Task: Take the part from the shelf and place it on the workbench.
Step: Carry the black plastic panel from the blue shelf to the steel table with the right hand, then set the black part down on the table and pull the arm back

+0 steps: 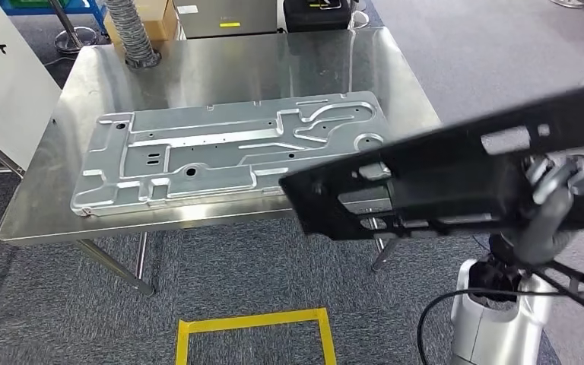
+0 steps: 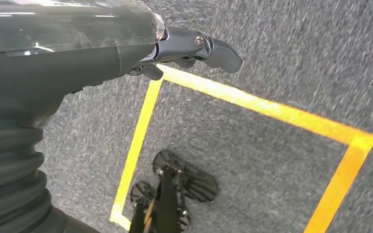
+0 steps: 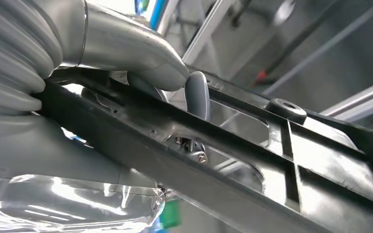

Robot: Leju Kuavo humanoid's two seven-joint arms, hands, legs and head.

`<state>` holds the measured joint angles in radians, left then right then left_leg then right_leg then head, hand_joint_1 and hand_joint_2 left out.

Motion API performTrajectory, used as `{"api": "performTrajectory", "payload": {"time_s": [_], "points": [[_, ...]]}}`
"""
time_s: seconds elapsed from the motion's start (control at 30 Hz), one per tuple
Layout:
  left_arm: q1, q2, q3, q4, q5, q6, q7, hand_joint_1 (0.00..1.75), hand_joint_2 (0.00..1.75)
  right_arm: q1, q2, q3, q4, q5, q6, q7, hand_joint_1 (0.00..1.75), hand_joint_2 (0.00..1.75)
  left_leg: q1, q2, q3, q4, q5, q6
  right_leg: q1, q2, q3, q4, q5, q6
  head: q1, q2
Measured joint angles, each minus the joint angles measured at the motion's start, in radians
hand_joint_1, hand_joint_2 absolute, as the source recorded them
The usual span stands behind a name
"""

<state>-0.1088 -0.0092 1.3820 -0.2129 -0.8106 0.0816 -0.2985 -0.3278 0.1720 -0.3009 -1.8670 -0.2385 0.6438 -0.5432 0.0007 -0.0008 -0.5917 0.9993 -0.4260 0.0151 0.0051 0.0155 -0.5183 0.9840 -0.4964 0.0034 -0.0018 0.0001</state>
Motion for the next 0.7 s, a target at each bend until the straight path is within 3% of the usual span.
{"api": "performTrajectory", "payload": {"time_s": [0.07, 0.17, 0.2, 0.23, 0.27, 0.33, 0.37, 0.4, 0.5, 0.57, 0.6, 0.67, 0.7], "points": [[-0.003, 0.0, -0.007, 0.0, -0.004, -0.003, -0.004, 0.0, 1.75, -0.062, -0.011, 0.1, 0.001, 0.006, -0.133, 0.04, 1.75, 1.75, 0.005, 0.002, 0.009, -0.006, -0.002, 0.011, -0.002, -0.003, -0.026, 0.058, -0.029, 0.01, 0.003, 0.0], [-0.003, 0.0, -0.011, 0.0, -0.006, -0.006, -0.007, 0.0, 1.75, -0.109, -0.038, 0.228, 0.008, 0.006, -0.24, 0.023, 1.75, 1.75, 0.007, -0.001, 0.024, -0.006, -0.015, 0.018, -0.011, -0.007, -0.142, 0.263, -0.099, 0.023, 0.006, 0.0], [-0.002, 0.0, -0.011, 0.0, -0.006, -0.007, -0.007, 0.0, 1.75, -0.113, -0.048, 0.258, 0.012, 0.003, -0.253, 0.016, 1.75, 1.75, 0.007, -0.004, 0.031, -0.006, -0.021, 0.017, -0.014, -0.008, -0.175, 0.305, -0.098, 0.025, 0.006, 0.0], [0.0, 0.0, -0.011, 0.0, -0.007, -0.007, -0.007, 0.0, 1.75, -0.116, -0.057, 0.282, 0.015, 0.0, -0.259, 0.011, 1.75, 1.75, 0.008, -0.006, 0.039, -0.005, -0.027, 0.016, -0.016, -0.009, -0.192, 0.31, -0.076, 0.027, 0.007, 0.0], [0.001, 0.0, -0.012, 0.0, -0.007, -0.008, -0.007, 0.0, 1.75, -0.118, -0.065, 0.302, 0.018, -0.003, -0.263, 0.007, 1.75, 1.75, 0.008, -0.009, 0.05, -0.005, -0.035, 0.014, -0.018, -0.01, -0.187, 0.27, -0.034, 0.026, 0.007, 0.0], [0.002, -0.001, -0.014, 0.0, -0.008, -0.01, -0.009, 0.0, 1.75, -0.127, -0.079, 0.327, 0.026, -0.004, -0.268, 0.0, 1.75, 1.75, 0.007, -0.012, 0.07, -0.004, -0.052, 0.006, -0.017, -0.012, -0.143, 0.132, 0.061, 0.019, 0.006, 0.0], [0.002, -0.001, -0.015, 0.0, -0.009, -0.011, -0.011, 0.0, 1.75, -0.134, -0.085, 0.336, 0.032, -0.004, -0.27, -0.004, 1.75, 1.75, 0.007, -0.012, 0.075, -0.004, -0.06, 0.001, -0.014, -0.012, -0.123, 0.074, 0.087, 0.013, 0.005, 0.0], [0.001, -0.001, -0.016, 0.0, -0.01, -0.012, -0.013, 0.0, 1.75, -0.14, -0.089, 0.342, 0.039, -0.004, -0.272, -0.009, 1.75, 1.75, 0.006, -0.012, 0.076, -0.004, -0.065, -0.005, -0.011, -0.013, -0.112, 0.041, 0.095, 0.008, 0.003, 0.0], [0.0, 0.0, -0.018, 0.0, -0.01, -0.014, -0.018, 0.0, 1.75, -0.15, -0.096, 0.355, 0.053, 0.01, -0.286, -0.019, 1.75, 1.75, 0.008, -0.008, 0.078, -0.006, -0.075, -0.021, -0.008, -0.009, -0.107, 0.024, 0.082, -0.008, -0.001, 0.0], [0.0, 0.0, -0.018, 0.0, -0.008, -0.015, -0.019, 0.0, 1.75, -0.157, -0.097, 0.367, 0.056, 0.037, -0.309, -0.022, 1.75, 1.75, 0.009, -0.006, 0.065, 0.032, -0.099, -0.031, -0.011, -0.01, -0.094, 0.014, 0.078, -0.019, -0.002, 0.0], [0.0, 0.0, -0.019, 0.0, -0.007, -0.014, -0.02, 0.0, 1.75, -0.16, -0.096, 0.377, 0.056, 0.056, -0.324, -0.022, 1.75, 1.75, 0.01, -0.006, 0.04, 0.084, -0.122, -0.034, -0.012, -0.011, -0.088, 0.011, 0.075, -0.024, -0.002, 0.0], [0.001, 0.001, -0.018, 0.0, -0.002, -0.014, -0.022, 0.0, 1.75, -0.162, -0.095, 0.401, 0.056, 0.107, -0.367, -0.019, 1.75, 1.75, 0.011, -0.005, -0.041, 0.226, -0.172, -0.04, -0.009, -0.012, -0.079, 0.01, 0.066, -0.032, -0.003, 0.0], [0.003, 0.001, -0.018, 0.0, 0.001, -0.013, -0.023, 0.0, 1.75, -0.161, -0.095, 0.417, 0.055, 0.146, -0.404, -0.016, 1.75, 1.75, 0.011, -0.005, -0.078, 0.28, -0.181, -0.042, -0.008, -0.011, -0.074, 0.01, 0.061, -0.034, -0.003, 0.0]]}}
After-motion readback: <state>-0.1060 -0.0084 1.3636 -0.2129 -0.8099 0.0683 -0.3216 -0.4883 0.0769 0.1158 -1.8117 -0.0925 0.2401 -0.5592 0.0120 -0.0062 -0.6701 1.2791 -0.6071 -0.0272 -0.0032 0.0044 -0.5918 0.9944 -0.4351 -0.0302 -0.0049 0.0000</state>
